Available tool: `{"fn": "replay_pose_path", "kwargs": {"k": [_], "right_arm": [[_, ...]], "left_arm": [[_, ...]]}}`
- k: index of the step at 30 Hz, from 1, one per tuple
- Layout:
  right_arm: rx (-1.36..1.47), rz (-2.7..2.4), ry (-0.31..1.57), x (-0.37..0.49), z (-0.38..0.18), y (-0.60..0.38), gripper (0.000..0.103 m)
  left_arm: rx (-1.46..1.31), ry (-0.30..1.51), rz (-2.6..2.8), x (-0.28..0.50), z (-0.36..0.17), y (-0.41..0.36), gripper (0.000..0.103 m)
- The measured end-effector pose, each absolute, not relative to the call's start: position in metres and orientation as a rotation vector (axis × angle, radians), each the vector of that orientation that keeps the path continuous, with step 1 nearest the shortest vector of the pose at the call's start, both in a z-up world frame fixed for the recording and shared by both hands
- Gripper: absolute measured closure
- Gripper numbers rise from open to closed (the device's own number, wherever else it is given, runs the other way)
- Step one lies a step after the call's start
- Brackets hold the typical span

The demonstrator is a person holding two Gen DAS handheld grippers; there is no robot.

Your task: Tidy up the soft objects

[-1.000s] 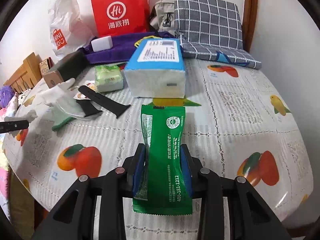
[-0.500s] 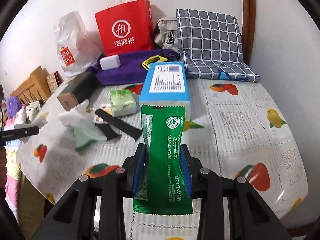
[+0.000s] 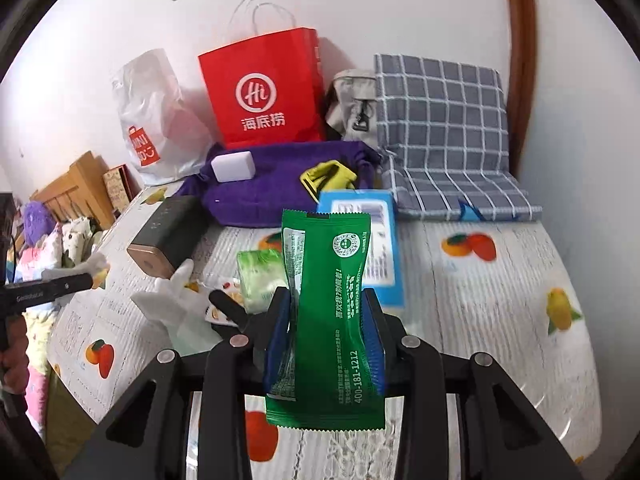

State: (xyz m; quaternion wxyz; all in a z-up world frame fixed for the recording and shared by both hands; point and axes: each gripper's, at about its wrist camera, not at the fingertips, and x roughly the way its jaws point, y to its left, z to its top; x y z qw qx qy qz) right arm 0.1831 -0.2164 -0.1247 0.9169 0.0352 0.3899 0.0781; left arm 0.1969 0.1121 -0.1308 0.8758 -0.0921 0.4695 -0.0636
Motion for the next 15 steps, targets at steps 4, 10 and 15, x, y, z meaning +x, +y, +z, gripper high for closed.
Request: {"fn": "replay_pose_path", "kwargs": {"k": [4,10,15], "right_arm": [[0.042,0.143,0.769,0.197,-0.11,-0.213,0.068],[0.062,0.169,0.768,0.225,-0.098,-0.215,0.066],[0.057,0.175,0.789,0.249,-0.098,-0.213,0.066]], "left_arm": [[-0.189,0.968,-0.139,0.212,-0.124,0.106,0.09],[-0.175,0.946,-0.157,0.235,-0.115,0.097,0.09],[-0.174,0.938,-0.163,0.254,-0.111,0.093,0.09]]}}
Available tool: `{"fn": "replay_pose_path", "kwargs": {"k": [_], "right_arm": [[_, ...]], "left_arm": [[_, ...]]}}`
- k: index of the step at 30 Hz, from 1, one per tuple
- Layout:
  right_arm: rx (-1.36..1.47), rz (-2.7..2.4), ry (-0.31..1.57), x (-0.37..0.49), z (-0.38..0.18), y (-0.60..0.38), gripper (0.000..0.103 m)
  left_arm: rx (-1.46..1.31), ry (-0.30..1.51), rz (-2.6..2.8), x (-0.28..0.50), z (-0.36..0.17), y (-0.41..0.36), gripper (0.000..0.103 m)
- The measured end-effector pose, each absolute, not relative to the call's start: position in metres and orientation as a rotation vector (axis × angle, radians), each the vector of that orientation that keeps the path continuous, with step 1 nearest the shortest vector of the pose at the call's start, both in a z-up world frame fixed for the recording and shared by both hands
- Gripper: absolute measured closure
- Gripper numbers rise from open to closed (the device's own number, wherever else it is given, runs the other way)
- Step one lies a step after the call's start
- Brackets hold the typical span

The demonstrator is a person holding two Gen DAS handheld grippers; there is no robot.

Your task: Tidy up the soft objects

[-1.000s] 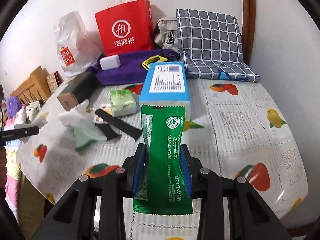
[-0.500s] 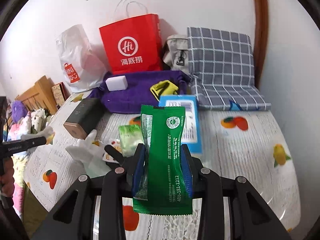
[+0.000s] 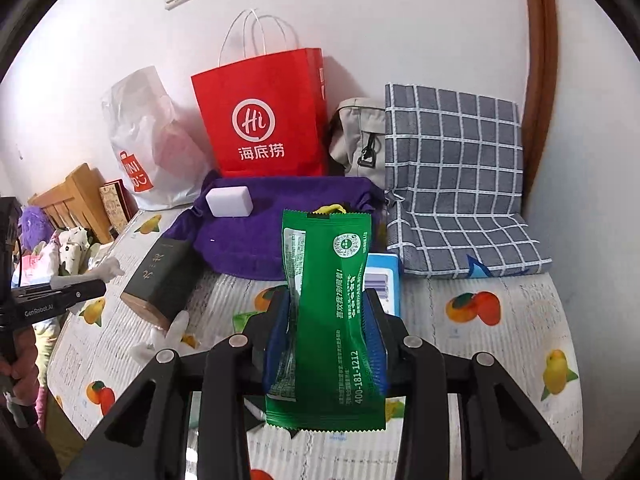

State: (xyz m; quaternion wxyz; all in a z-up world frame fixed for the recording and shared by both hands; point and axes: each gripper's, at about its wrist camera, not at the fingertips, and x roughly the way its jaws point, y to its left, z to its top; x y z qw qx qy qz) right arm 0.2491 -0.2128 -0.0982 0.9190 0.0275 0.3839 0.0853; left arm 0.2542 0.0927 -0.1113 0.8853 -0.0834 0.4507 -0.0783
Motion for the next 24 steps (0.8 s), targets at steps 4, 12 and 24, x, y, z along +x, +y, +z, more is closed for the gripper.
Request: {"fn": "replay_pose_path", "kwargs": {"k": [4,12,24], "right_arm": [[0.06,0.178,0.794,0.269,-0.1,-0.214,0.066],[0.051,0.18,0.772,0.305,-0.094,-0.213,0.066],[0.039,0.203,0.773,0.362,-0.091,-0.209,0.066]], "left_arm": [[-0.162,0.938,-0.168,0.271,-0.111,0.088,0.09],[-0.138,0.953,-0.163,0.303,-0.113,0.079,0.09],[-0.12,0.962,-0.141,0.346,-0.117,0.077,0.09]]}}
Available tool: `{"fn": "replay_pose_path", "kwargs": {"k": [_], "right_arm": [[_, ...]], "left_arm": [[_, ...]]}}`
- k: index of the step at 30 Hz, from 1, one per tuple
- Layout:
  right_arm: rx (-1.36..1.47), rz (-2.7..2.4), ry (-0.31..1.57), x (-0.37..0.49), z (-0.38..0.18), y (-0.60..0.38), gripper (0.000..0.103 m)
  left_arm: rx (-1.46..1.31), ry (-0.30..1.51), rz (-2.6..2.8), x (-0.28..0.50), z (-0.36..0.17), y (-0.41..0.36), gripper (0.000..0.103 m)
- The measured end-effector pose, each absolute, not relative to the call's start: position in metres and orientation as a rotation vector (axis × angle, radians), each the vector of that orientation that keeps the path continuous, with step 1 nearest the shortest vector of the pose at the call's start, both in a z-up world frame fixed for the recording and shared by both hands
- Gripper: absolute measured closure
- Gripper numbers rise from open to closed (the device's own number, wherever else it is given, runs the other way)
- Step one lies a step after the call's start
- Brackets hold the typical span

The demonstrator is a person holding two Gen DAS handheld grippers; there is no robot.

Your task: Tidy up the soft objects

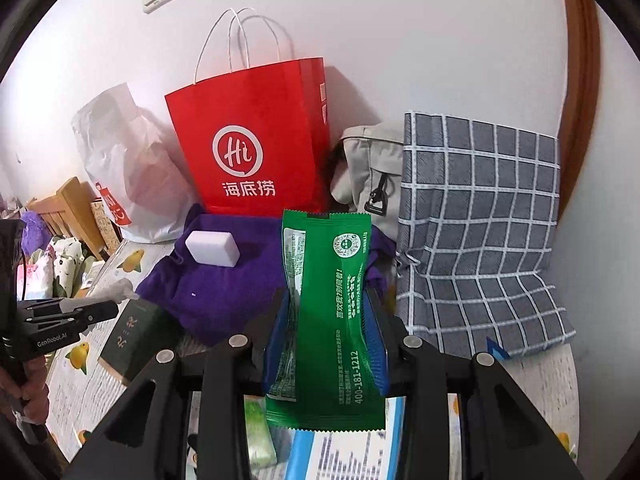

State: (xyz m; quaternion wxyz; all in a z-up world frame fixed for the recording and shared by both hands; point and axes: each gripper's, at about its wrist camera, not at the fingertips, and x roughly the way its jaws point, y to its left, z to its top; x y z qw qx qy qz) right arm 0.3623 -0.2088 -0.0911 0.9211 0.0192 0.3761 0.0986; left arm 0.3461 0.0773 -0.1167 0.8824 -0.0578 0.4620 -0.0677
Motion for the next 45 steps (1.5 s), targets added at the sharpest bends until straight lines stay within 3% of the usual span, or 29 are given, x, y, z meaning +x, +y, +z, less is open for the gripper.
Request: {"fn": "replay_pose_path", "kwargs": {"k": [23,45], "right_arm": [[0.018,0.272,0.896,0.473,-0.143,-0.177,0.066],[0.019,0.256,1.034,0.505,-0.207,-0.182,0.066]], "left_arm": [[-0.156,1.062,-0.112,0.444,-0.147,0.079,0.09],[-0.193,1.145,-0.113,0.477,-0.195,0.087,0.09]]}}
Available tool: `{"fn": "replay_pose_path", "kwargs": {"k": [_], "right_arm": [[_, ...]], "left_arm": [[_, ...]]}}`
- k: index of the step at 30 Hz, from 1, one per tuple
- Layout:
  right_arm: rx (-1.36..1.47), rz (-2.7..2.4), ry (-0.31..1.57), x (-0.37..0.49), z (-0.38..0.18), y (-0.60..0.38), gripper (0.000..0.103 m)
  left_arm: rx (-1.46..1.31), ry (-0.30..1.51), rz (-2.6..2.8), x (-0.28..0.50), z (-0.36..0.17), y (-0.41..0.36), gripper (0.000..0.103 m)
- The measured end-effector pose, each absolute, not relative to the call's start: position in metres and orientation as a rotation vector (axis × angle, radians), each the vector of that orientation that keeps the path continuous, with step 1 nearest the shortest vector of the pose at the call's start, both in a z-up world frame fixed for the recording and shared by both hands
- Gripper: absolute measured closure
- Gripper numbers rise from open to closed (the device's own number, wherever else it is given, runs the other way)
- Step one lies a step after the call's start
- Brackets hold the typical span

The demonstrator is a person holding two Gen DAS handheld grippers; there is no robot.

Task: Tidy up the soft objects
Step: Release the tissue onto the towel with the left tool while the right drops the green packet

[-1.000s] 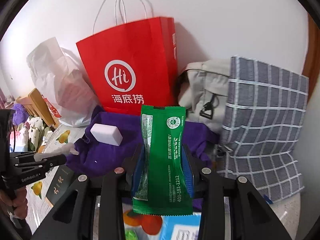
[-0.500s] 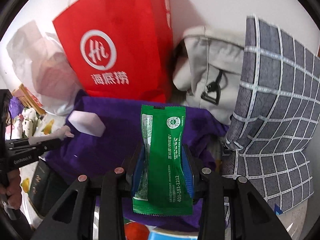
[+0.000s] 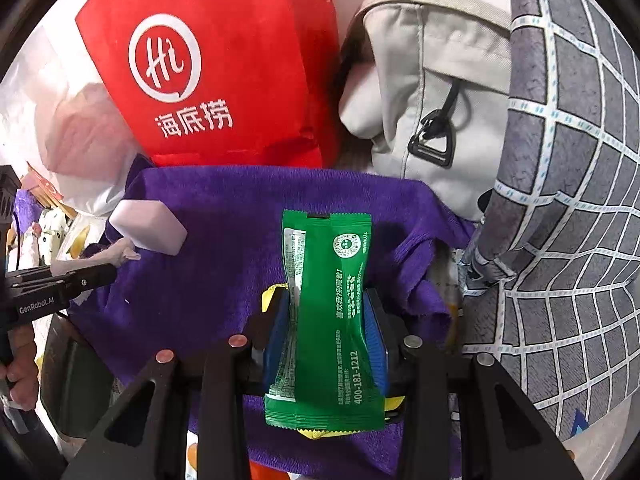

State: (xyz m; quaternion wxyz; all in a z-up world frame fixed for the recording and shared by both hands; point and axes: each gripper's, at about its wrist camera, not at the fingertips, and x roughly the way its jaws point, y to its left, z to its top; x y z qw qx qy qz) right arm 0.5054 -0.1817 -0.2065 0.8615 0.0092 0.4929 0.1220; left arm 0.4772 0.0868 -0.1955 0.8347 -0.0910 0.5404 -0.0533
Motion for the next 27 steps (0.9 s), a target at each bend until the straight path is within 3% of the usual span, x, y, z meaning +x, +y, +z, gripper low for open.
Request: {"fn": "replay_pose_path", "kwargs": {"k": [4,6,12,13,14,23,25,27], "right_arm": [[-0.006,0.256,1.037,0.506,-0.21,-0.177,0.062],[-0.019,0.256,1.032,0.506,-0.209,-0.174,0.054],[-0.112,0.23,0.945,0.495,-0.193,-0.163,0.034],[-0.11,0.233,0.932,0.493,-0.19,-0.162,0.034],[-0.1,0.236,0.921,0.491,-0.186,-0.163,0.034],[0.086,0.305,0.834,0.447,-0.136,-0.167,0.034],[0.079,0.334,0.852,0.429,-0.135,-0.161,0.041],[0.031,0.35,0.881,0.41,-0.139,-0.154,0.058]], "left_arm": [[-0.202,1.147,-0.121,0.48,-0.2,0.086,0.09],[-0.223,1.145,-0.129,0.484,-0.202,0.085,0.089],[-0.244,1.146,-0.122,0.483,-0.2,0.091,0.057],[-0.249,1.142,-0.118,0.482,-0.198,0.093,0.048],[-0.254,1.131,-0.116,0.481,-0.194,0.094,0.045],[-0.251,1.049,-0.104,0.452,-0.148,0.101,0.045],[-0.248,1.025,-0.113,0.439,-0.138,0.102,0.043],[-0.244,1.015,-0.118,0.427,-0.131,0.101,0.043]]}}
